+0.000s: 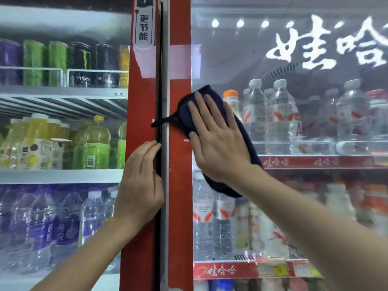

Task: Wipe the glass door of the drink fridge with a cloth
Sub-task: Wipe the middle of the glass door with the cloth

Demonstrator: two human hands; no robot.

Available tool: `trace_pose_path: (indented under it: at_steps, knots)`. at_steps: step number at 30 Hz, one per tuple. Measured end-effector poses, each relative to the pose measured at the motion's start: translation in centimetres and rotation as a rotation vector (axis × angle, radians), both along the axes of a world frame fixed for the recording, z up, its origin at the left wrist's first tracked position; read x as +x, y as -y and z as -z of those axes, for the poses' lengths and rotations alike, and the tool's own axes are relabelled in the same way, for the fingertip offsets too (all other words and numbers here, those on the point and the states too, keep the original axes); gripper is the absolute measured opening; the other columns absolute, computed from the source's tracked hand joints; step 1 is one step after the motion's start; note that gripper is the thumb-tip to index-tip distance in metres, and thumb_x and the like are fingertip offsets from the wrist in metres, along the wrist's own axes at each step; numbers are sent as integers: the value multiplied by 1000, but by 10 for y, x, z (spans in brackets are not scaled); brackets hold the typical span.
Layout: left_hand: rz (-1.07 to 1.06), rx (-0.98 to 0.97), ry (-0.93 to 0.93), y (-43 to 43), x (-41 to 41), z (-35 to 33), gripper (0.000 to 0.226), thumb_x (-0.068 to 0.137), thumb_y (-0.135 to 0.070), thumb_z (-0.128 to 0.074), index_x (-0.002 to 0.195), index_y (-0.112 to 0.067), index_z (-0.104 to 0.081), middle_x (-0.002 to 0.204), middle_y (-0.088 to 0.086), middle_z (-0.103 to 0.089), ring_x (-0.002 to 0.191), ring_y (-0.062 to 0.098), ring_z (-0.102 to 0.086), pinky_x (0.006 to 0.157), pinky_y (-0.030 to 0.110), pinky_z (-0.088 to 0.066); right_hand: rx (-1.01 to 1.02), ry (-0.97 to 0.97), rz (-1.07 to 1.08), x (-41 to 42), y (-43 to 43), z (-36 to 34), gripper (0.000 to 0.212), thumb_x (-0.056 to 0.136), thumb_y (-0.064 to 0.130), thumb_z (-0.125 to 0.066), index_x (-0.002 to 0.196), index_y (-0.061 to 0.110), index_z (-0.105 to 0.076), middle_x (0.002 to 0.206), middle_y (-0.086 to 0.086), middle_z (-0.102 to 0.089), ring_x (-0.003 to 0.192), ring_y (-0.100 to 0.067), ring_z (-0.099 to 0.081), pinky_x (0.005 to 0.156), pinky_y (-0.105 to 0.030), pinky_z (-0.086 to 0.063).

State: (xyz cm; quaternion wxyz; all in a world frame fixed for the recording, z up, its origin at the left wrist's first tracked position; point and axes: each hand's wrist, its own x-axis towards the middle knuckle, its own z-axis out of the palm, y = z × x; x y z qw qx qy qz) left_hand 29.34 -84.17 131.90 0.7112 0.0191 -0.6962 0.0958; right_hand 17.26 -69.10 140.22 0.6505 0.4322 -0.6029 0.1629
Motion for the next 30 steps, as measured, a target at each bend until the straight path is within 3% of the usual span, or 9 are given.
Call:
trace_pose_path:
  at_steps: [6, 12, 15, 17, 21, 24, 27, 29, 30]
  knots:
    - [99, 40, -99, 1, -1, 4, 50, 77, 15, -40, 124, 8, -53, 131, 23, -51, 128, 31, -46, 118, 27, -30, -116, 173, -88, 34, 36, 85, 67, 104, 35, -33, 162, 4, -18, 171, -15, -8, 159, -28, -4, 127, -56, -9]
    - [147, 59, -83, 1, 2, 4, 37, 72, 14, -40, 105, 3, -54, 121, 22, -50, 117, 32, -48, 110, 28, -36, -170, 254, -108, 47, 49, 108, 67, 103, 33, -34, 161, 4, -20, 171, -14, -10, 159, -26, -4, 128, -54, -7]
    - [140, 76, -26, 0, 12, 12, 37, 74, 10, -39, 106, 3, -57, 121, 21, -53, 120, 31, -49, 111, 32, -39, -93, 305, -102, 52, 43, 107, 67, 104, 35, -33, 162, 5, -17, 171, -13, -5, 159, -26, 1, 128, -55, -5]
    - [147, 132, -40, -6, 21, 21, 35, 76, 7, -39, 105, 2, -59, 118, 18, -55, 119, 28, -51, 111, 23, -36, -5, 352, -132, 57, 33, 107, 67, 104, 36, -26, 163, 7, -12, 172, -11, 1, 159, -23, 8, 128, -53, 1]
    - [241, 249, -150, -45, 34, 41, 33, 79, 9, -41, 105, -2, -59, 114, 2, -49, 113, 16, -48, 103, 18, -36, 241, 565, -394, 59, -7, 88, 69, 98, 27, -22, 165, 18, -7, 171, 5, 13, 154, -5, 21, 127, -38, 12]
    - [302, 206, -26, -84, 22, 47, 46, 86, 6, -41, 129, -1, -58, 133, 3, -51, 129, 13, -46, 112, 20, -34, 373, 722, -579, 54, -34, 70, 72, 96, -2, -35, 163, 20, -20, 171, 10, 5, 154, 0, 13, 127, -28, 9]
    - [306, 249, 94, -101, -5, 42, 60, 90, 0, -40, 150, 1, -40, 154, 7, -41, 147, 15, -33, 122, 25, -25, 425, 735, -605, 50, -49, 60, 81, 88, -16, -40, 160, 19, -31, 171, 10, -11, 156, -2, -3, 122, -12, -3]
    - [206, 275, 94, -102, -22, 39, 61, 91, -4, -39, 151, 4, -38, 154, 14, -42, 146, 25, -35, 122, 39, -31, 314, 689, -662, 44, -58, 58, 70, 90, -12, -44, 154, 16, -45, 161, 2, -41, 149, -10, -33, 118, -11, -24]
    - [124, 271, 86, -103, -28, 38, 59, 91, -5, -39, 149, 5, -39, 151, 17, -44, 143, 29, -38, 119, 44, -34, 219, 642, -682, 38, -65, 59, 61, 92, -8, -46, 148, 16, -54, 147, -1, -58, 137, -14, -51, 113, -18, -39]
